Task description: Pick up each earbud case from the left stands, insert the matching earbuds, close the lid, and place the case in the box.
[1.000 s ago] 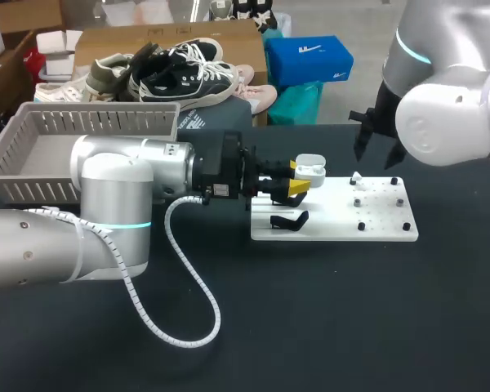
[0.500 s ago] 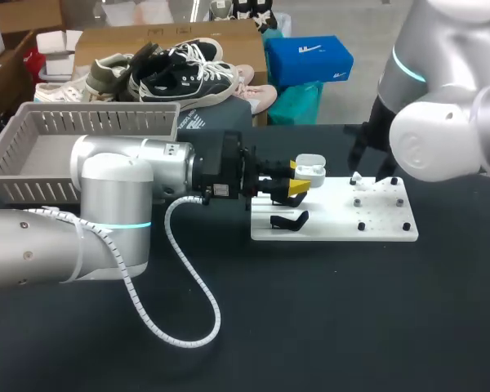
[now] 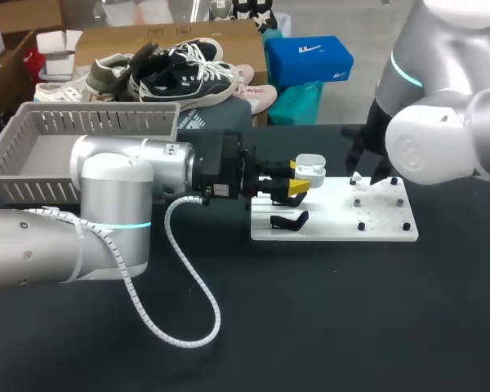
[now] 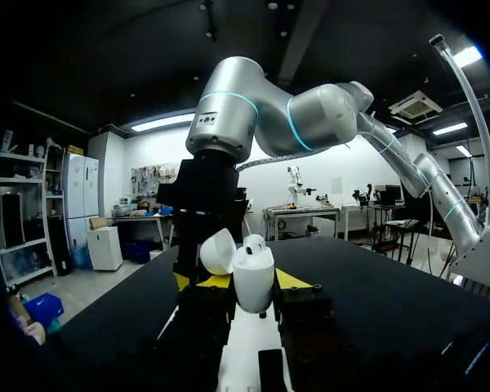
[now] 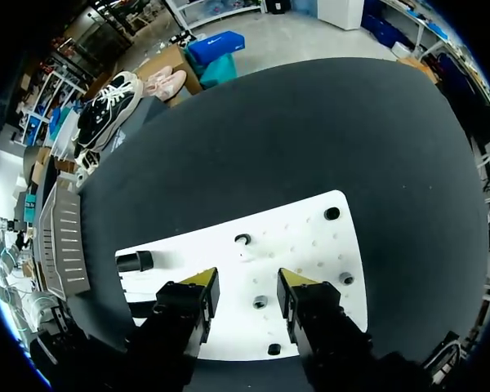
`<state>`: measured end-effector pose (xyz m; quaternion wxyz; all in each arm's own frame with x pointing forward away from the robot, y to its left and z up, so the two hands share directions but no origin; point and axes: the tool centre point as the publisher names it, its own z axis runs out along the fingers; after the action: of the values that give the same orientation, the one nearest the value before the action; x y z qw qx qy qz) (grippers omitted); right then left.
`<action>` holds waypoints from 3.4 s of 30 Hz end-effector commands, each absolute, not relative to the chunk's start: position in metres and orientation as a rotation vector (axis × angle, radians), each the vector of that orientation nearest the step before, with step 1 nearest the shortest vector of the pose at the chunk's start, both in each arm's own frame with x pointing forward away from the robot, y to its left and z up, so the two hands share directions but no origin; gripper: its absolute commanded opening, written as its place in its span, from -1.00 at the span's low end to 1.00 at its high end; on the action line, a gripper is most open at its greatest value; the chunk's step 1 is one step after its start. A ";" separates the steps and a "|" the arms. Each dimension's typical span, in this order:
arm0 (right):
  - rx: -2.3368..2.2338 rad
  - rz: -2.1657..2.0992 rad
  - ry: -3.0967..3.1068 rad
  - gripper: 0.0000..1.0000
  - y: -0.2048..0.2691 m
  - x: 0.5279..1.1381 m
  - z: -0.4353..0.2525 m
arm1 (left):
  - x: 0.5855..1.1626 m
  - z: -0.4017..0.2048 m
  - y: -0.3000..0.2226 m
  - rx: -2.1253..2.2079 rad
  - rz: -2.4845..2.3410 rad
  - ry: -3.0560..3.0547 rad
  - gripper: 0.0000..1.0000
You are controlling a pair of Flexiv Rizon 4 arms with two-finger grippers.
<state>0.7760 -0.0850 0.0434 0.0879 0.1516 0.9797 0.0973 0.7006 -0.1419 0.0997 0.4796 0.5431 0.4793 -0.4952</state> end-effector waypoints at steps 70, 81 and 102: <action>0.481 0.259 2.954 -1.00 -0.083 0.790 0.022 | 0.701 0.099 -0.142 1.324 -1.208 1.168 -1.00; 0.486 0.299 2.924 -1.00 -0.092 0.781 0.042 | 0.701 0.099 -0.142 1.324 -1.208 1.168 -1.00; 0.100 0.307 2.926 -1.00 -0.095 0.734 0.169 | 0.701 0.099 -0.142 1.324 -1.208 1.168 -1.00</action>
<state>0.7512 -0.0935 0.1389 0.0979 0.0428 0.9888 0.1045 0.7006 -0.1419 0.0996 0.4796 0.5431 0.4793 -0.4953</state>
